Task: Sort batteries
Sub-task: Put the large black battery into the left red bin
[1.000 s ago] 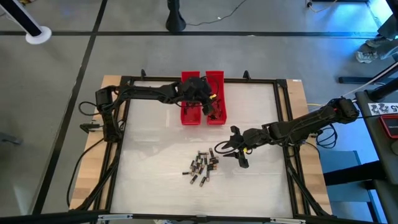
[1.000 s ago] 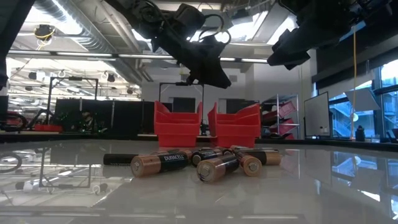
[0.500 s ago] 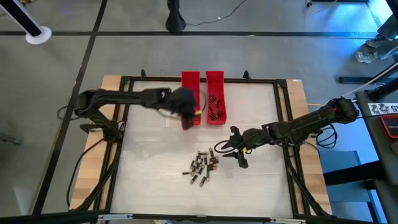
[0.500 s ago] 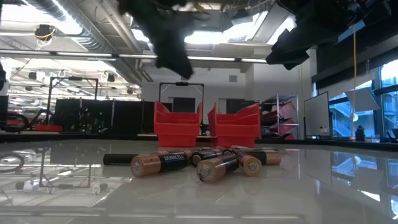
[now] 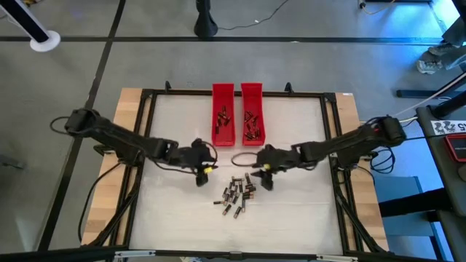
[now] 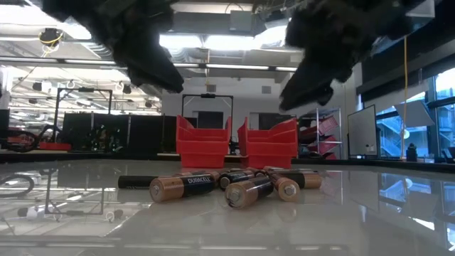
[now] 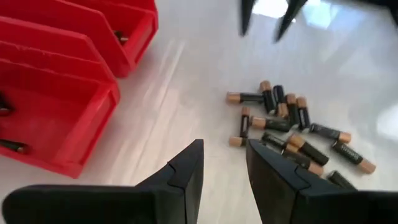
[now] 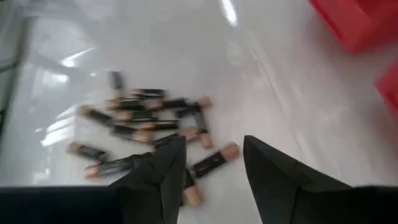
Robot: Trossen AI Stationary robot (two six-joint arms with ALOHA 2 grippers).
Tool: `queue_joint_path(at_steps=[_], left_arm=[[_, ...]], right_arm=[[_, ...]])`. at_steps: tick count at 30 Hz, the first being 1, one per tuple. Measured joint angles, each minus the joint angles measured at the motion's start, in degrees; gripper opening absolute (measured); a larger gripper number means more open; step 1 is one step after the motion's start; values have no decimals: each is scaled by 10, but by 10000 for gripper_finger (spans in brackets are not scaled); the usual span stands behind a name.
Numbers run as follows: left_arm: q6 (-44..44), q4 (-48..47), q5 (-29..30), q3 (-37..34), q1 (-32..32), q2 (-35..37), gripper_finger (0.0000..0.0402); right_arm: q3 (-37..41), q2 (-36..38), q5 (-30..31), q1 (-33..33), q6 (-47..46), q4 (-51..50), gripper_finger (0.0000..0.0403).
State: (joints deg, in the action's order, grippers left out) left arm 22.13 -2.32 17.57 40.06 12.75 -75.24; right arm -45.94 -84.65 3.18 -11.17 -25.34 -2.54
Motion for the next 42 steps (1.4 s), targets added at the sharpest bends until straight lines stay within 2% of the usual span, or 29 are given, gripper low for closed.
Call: queue_joint_path(at_steps=[6, 14, 19, 31, 42], left_arm=[[21, 96, 44, -60, 31, -9, 111], [-7, 114, 58, -80, 57, -9, 111], [-41, 127, 58, -79, 78, -9, 111], [-68, 121, 67, -79, 87, -9, 111], [-93, 118, 68, -79, 86, -9, 111]], right_arm=[[-87, -78, 0, 7, -120, -89, 163], [-235, -175, 19, 7, -218, -282, 163], [-298, -225, 28, 7, -255, -321, 163], [-314, -281, 41, -7, -332, -348, 163], [-313, -299, 89, -20, -387, -352, 163]])
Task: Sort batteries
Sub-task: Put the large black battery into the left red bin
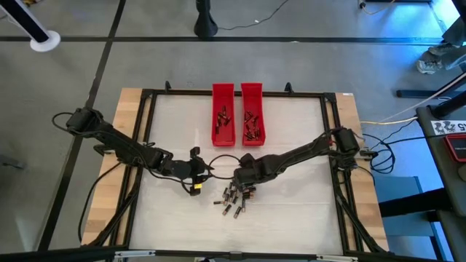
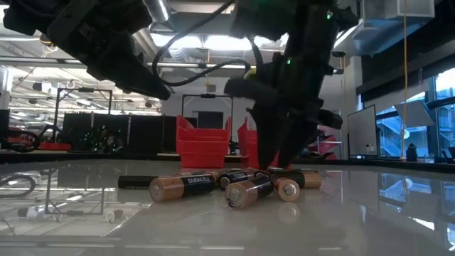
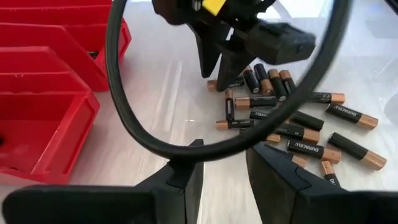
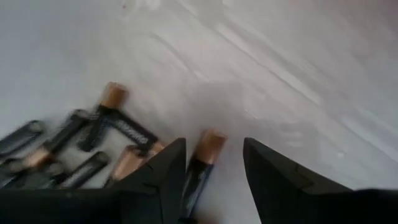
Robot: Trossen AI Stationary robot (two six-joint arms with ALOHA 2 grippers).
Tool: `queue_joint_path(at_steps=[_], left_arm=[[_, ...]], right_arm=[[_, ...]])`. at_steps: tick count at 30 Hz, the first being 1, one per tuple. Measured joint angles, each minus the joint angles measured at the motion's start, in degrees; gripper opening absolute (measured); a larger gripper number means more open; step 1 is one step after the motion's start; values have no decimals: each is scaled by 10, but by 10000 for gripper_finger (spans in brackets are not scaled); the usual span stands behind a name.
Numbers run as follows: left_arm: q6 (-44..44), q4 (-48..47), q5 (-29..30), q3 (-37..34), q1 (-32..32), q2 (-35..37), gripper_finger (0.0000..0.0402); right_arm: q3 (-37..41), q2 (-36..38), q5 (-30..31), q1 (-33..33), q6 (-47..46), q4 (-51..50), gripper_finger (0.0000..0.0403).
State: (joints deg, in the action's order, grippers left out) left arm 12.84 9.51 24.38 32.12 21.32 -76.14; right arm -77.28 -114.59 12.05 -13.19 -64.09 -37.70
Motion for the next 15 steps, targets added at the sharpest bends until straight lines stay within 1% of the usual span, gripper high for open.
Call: queue_joint_path(at_steps=[4, 6, 9, 12, 13, 15], left_arm=[[2, -1, 0, 0, 0, 0, 111], [2, -5, 0, 0, 1, 0, 111], [2, -15, 0, 0, 1, 0, 111], [5, -20, 0, 0, 1, 0, 111], [5, -20, 0, 0, 1, 0, 111], [5, -20, 0, 0, 1, 0, 111]], right_arm=[[-2, -22, -2, 0, -12, 0, 162], [-2, -31, -5, 0, -12, -2, 153], [-3, -37, 1, 0, -13, -14, 113], [-3, -38, 9, 0, -4, -26, 49], [-3, -38, 11, 0, 3, -28, 37], [-2, -38, 17, 0, 20, -27, 37]])
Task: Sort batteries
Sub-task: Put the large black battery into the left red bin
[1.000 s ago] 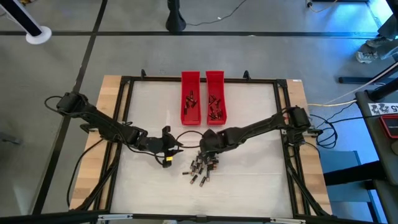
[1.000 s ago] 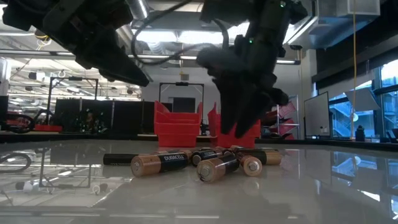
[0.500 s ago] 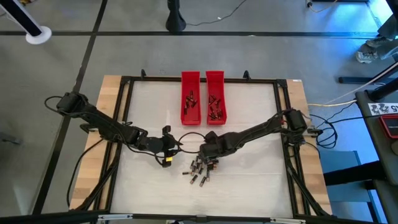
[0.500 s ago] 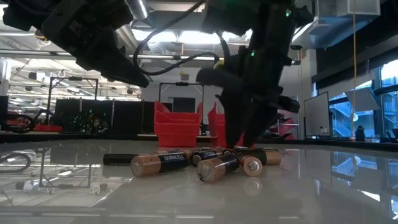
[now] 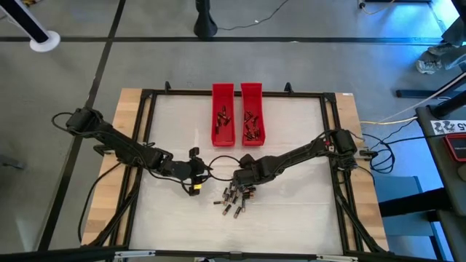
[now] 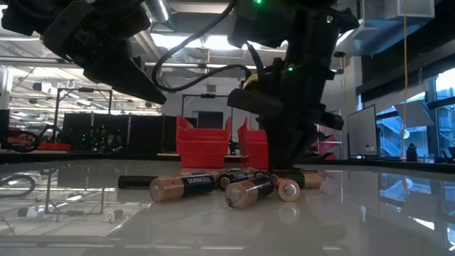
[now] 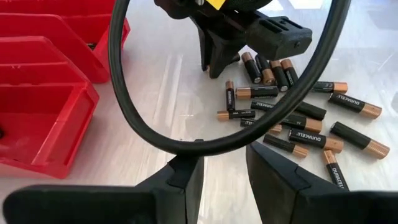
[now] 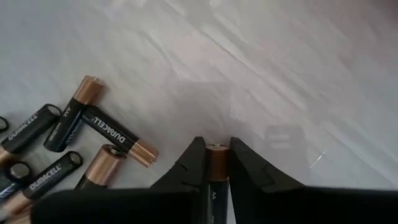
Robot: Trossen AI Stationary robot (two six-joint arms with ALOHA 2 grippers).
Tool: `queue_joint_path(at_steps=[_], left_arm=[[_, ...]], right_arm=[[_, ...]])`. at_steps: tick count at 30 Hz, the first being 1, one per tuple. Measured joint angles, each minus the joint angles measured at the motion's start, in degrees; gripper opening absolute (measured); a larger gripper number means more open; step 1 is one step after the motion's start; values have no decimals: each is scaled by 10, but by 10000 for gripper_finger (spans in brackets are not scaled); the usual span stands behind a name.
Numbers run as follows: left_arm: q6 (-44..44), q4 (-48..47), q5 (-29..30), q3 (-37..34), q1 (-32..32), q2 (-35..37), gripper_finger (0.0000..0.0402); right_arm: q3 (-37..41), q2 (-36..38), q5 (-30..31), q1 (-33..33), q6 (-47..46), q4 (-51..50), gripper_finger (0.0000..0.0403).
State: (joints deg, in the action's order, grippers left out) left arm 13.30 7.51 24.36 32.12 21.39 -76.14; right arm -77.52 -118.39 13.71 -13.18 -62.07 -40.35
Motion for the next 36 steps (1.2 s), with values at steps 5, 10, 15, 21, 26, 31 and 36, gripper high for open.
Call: queue_joint_path(at_steps=[5, 10, 15, 21, 26, 31, 36], left_arm=[[2, 0, 1, 0, 0, 0, 111], [13, -1, 2, 0, -1, 0, 111], [31, -13, 3, 0, -1, 0, 111], [55, -14, 3, 0, 0, 0, 111], [62, -14, 4, 0, 0, 0, 111], [71, -12, 4, 0, 0, 0, 111], [78, -12, 4, 0, 0, 0, 111]], right_arm=[[-15, -2, 17, 7, 29, 2, 37], [-50, 2, 49, 8, 107, -5, 37], [-99, 42, 72, 11, 204, -6, 37], [-139, 95, 104, 28, 301, -34, 37], [-146, 123, 90, 80, 380, -12, 37], [-146, 122, 9, 148, 451, 59, 37], [-146, 99, -39, 201, 494, 128, 37]])
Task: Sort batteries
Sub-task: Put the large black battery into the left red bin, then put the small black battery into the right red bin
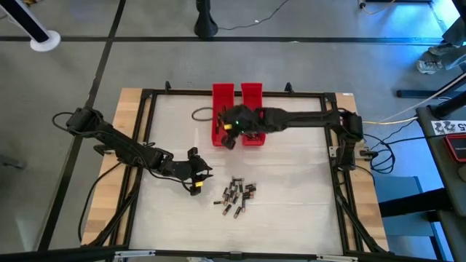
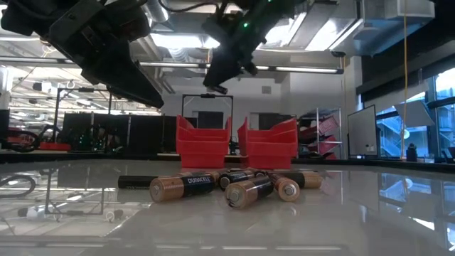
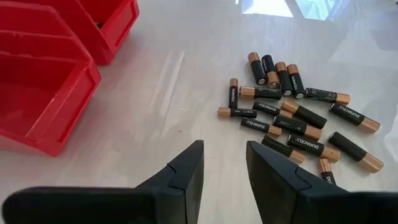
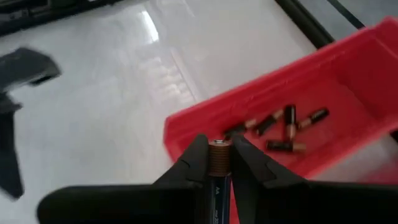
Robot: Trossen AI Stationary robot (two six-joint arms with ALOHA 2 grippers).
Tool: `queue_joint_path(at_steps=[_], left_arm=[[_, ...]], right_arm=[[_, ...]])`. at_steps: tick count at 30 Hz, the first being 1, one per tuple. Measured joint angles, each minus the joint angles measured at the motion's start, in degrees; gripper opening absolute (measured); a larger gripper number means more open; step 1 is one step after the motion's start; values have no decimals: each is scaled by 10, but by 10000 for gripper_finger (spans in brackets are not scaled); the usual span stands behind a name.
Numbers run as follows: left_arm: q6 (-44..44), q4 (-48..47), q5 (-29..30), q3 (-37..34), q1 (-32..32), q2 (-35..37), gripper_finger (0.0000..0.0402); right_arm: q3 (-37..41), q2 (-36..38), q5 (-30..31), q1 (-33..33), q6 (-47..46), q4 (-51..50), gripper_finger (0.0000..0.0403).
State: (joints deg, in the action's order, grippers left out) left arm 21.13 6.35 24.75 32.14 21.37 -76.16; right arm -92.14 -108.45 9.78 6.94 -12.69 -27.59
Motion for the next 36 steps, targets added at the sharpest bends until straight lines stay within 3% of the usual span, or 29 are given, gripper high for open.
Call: queue_joint_path(at_steps=[10, 21, 33, 36], left_arm=[[1, 3, 13, 0, 0, 0, 111], [-1, -10, 26, 0, 0, 0, 111], [-10, -12, 26, 0, 0, 0, 111], [-10, -12, 26, 0, 0, 0, 111]], right_arm=[[0, -35, -92, 80, 30, 73, 37], [0, -61, -92, 97, 65, 100, 89], [-1, -60, -100, 96, 117, 116, 94], [-26, -58, -117, 96, 126, 63, 95]])
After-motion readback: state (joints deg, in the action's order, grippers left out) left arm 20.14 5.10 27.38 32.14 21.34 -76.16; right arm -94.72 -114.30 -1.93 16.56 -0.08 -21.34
